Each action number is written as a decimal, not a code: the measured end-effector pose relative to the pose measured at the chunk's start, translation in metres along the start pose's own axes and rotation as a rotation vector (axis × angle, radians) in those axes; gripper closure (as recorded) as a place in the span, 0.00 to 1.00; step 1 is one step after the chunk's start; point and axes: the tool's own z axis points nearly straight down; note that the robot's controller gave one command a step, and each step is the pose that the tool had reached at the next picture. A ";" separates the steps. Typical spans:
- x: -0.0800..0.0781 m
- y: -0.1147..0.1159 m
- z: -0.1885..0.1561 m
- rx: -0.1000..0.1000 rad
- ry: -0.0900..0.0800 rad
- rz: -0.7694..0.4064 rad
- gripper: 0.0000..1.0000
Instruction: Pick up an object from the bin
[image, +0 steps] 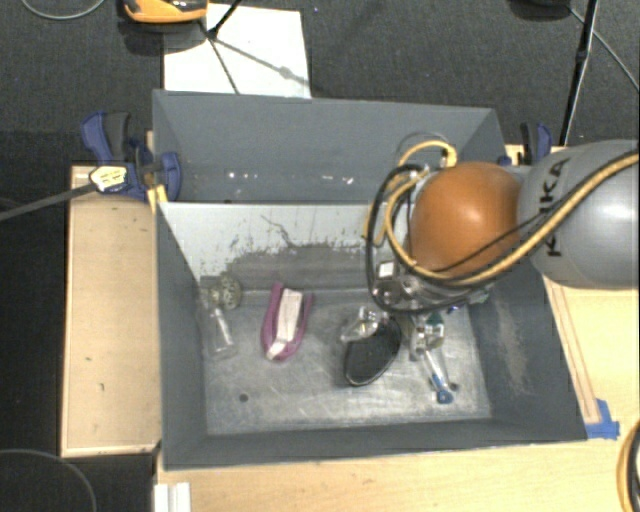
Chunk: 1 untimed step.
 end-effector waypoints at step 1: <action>-0.012 -0.010 0.027 0.001 -0.003 -0.271 0.00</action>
Offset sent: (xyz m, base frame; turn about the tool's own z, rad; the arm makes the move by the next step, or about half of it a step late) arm 0.0107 0.0069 -0.0306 -0.2732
